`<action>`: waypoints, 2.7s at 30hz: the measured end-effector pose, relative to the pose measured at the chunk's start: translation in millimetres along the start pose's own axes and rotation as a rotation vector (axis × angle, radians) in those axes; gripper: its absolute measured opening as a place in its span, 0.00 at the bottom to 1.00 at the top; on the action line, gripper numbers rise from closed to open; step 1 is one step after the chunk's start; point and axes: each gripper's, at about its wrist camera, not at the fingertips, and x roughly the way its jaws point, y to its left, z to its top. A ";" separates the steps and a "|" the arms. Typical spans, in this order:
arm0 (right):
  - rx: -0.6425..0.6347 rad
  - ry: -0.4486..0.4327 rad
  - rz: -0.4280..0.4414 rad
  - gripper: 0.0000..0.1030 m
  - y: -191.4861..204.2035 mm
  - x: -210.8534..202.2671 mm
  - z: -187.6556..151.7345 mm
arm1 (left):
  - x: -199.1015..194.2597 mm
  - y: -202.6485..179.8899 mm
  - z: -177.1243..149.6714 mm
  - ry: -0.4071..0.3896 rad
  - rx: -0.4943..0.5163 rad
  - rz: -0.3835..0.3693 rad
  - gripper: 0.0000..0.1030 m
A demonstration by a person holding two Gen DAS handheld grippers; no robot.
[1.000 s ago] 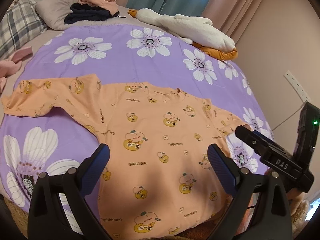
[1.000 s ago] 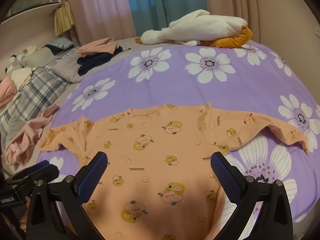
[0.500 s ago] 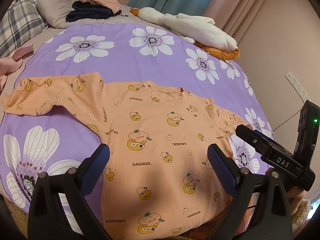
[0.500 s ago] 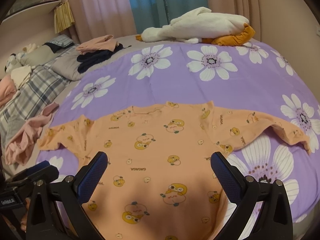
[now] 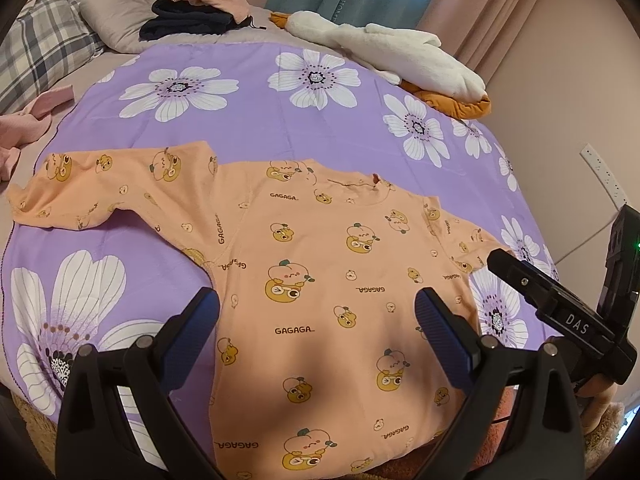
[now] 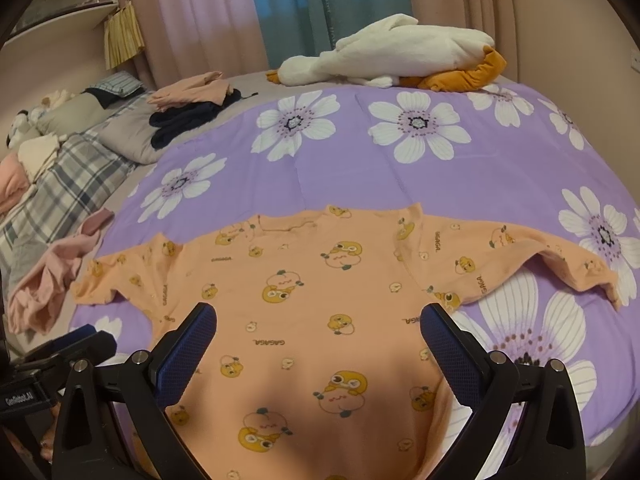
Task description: Fold small clothes
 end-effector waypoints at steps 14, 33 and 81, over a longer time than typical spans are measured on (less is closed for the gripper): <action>0.023 0.014 -0.003 0.96 -6.9 4.6 3.0 | 7.5 3.8 2.3 0.016 0.000 0.032 0.95; 0.405 0.011 -0.133 0.83 -153.9 9.1 6.9 | 61.8 -4.7 13.0 0.113 0.017 0.106 0.92; 0.711 -0.160 -0.404 0.06 -374.0 13.3 43.6 | 128.7 -7.5 7.8 0.234 -0.019 0.146 0.71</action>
